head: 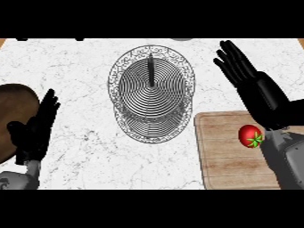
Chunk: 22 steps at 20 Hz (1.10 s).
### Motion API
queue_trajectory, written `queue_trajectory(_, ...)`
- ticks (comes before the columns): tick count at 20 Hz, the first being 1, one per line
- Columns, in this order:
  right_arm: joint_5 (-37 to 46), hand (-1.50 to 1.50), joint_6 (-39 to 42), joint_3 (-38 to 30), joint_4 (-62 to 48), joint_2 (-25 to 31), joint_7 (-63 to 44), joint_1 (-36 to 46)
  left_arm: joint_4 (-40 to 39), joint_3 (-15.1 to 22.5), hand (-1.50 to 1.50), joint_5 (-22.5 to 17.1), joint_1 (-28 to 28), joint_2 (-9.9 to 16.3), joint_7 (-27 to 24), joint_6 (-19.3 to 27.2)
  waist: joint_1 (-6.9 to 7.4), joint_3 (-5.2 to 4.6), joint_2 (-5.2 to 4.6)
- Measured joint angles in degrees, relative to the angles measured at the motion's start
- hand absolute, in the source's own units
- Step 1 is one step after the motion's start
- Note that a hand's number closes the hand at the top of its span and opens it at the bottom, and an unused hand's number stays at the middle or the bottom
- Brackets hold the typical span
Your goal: Pick the sweet potato from the cutting board and place it in the tiered basket
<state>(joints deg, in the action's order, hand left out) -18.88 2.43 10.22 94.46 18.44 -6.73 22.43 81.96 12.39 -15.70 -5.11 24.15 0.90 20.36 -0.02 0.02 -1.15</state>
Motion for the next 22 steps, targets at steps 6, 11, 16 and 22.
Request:
queue_trajectory(6, 4.56, 1.50, -4.58, -3.11, 8.39, 0.22, 4.58, -9.41, 3.42, -0.80, 0.00, -0.86, 1.08, 1.36, 2.30, -3.32, -0.92, 0.00, 1.24)
queue_trajectory(11, 13.43, -1.50, -18.84, -11.59, 2.81, 1.87, 0.97, -18.93, 4.43, -1.76, 0.00, -3.25, 2.31, 1.73, 3.25, -4.99, -3.98, -0.19, 1.40)
queue_trajectory(16, 21.62, -1.50, -27.75, -13.52, 9.10, 1.39, 1.61, -29.54, 5.46, -2.33, 0.00, -5.11, 2.64, 2.83, 4.32, -8.69, -2.38, -0.10, 1.45)
queue_trajectory(22, 33.99, -1.50, -26.03, -13.79, 17.86, 11.86, -9.30, -38.59, 6.39, -2.72, 0.00, -5.66, 2.16, 3.26, 6.02, -9.74, -1.80, -0.31, 1.49)
